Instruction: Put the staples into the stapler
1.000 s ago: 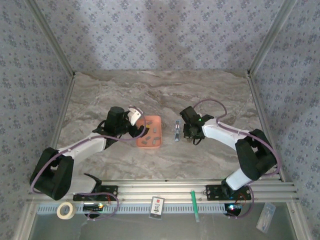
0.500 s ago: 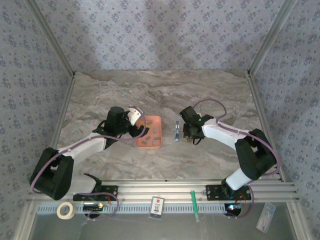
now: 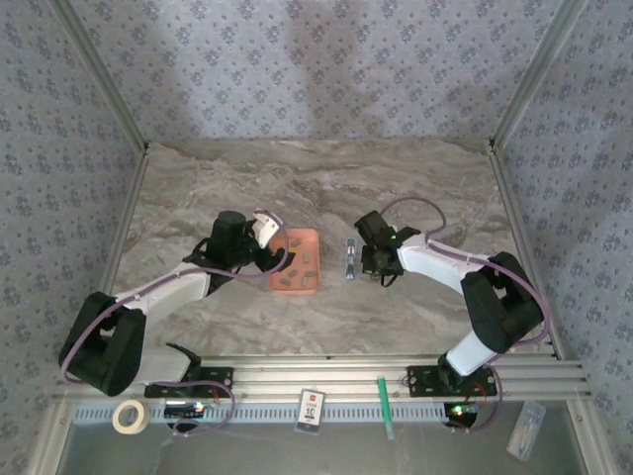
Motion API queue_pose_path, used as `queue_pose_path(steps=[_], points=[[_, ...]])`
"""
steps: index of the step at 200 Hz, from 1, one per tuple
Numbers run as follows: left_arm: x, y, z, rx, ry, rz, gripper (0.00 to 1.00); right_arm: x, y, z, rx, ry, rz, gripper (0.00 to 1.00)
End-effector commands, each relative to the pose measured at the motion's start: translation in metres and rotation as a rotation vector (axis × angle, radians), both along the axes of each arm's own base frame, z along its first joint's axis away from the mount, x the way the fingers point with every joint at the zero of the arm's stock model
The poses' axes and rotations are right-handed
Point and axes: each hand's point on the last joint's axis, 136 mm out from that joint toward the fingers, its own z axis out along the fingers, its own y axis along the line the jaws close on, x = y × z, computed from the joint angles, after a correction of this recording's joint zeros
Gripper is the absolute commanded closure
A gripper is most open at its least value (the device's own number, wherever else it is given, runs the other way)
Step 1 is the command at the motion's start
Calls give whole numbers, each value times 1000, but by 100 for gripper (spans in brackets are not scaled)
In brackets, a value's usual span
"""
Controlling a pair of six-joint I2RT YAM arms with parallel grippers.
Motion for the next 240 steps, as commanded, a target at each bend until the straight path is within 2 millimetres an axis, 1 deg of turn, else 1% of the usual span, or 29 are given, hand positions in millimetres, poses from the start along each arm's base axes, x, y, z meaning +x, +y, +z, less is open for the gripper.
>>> queue_pose_path(steps=[1,20,63,97,146,201,240], points=[[2,-6,8,-19,-14,-15,17,0,0,-2,-13,18,9,88],[2,-6,7,-18,-14,-15,17,1,-2,-2,-20,12,6,88],[2,-5,8,-18,-17,-14,17,7,-1,8,-14,-32,0,89],[2,-5,9,-18,-20,-15,17,5,-4,4,-28,-22,-1,89],[1,-5,9,-15,-20,-18,17,4,-5,2,-53,-34,3,90],[2,-5,9,-14,-20,-17,17,-1,-5,-7,-85,-20,15,90],[1,-5,9,-13,-20,-19,17,-3,-6,-6,-107,-26,19,90]])
